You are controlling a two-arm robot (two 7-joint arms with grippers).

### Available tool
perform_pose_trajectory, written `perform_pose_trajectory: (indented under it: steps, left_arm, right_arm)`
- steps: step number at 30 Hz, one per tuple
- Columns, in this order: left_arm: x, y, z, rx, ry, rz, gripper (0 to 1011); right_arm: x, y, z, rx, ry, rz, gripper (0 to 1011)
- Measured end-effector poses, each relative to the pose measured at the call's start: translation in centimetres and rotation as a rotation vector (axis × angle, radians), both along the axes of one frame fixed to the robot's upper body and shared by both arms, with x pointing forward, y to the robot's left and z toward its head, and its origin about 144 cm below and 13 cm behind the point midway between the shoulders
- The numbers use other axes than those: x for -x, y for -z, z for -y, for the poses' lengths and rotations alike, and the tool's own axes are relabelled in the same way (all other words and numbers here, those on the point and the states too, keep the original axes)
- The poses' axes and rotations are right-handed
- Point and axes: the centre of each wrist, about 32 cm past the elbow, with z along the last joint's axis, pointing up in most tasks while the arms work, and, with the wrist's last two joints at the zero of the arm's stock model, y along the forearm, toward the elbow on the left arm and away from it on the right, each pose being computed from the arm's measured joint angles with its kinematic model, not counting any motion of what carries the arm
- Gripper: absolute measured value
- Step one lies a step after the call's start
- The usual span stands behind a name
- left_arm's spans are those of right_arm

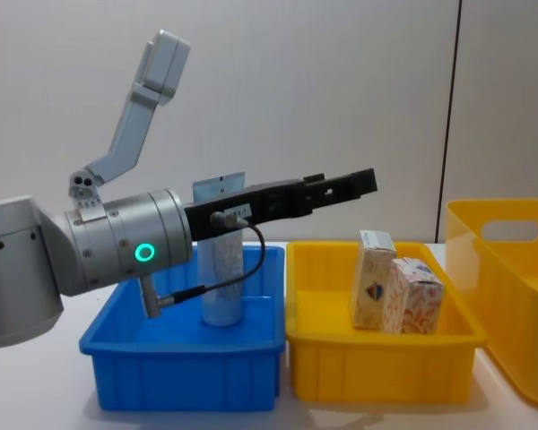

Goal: Bimanual collaborative sorting of washing and personal care products

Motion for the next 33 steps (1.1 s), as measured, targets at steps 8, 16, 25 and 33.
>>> perform_pose_trajectory:
  steps: [8, 16, 25, 33]
  left_arm:
    - [1.0, 0.1, -0.3, -0.048, -0.070, 0.008, 1001]
    - [2.3, 0.3, -0.7, -0.100, -0.152, 0.021, 1001]
    - [3.8, 0.3, -1.0, -0.154, -0.245, 0.041, 1001]
    - [5.4, 0.2, -1.3, -0.203, -0.336, 0.067, 1001]
  right_arm:
    - [1.0, -2.1, 0.2, -0.107, -0.084, 0.119, 1003]
    - [1.3, -2.1, 0.2, -0.111, -0.098, 0.126, 1003]
    - [2.9, -0.6, 0.2, -0.068, -0.163, 0.101, 1003]
    - [5.1, 1.3, 0.0, -0.021, -0.255, 0.061, 1003]
